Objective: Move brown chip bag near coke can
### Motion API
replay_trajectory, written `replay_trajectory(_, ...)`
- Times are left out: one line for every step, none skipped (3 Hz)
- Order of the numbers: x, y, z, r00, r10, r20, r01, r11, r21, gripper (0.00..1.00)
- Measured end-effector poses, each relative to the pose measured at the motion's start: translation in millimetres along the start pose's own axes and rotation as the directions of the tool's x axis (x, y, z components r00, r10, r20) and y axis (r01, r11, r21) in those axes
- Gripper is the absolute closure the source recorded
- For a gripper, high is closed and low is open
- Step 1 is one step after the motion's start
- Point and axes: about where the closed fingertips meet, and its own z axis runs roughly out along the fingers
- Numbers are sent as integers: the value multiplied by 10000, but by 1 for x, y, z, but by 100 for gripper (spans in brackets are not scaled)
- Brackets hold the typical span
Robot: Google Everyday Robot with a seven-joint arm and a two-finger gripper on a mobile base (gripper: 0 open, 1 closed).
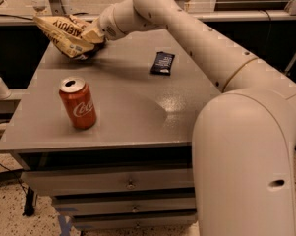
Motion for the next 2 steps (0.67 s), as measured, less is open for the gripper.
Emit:
replay_trajectory(-4, -13, -31, 9997, -254, -3, 253, 9982, 537, 100)
replay_trajectory(0, -13, -72, 9993, -327, -179, 343, 9944, 996, 100)
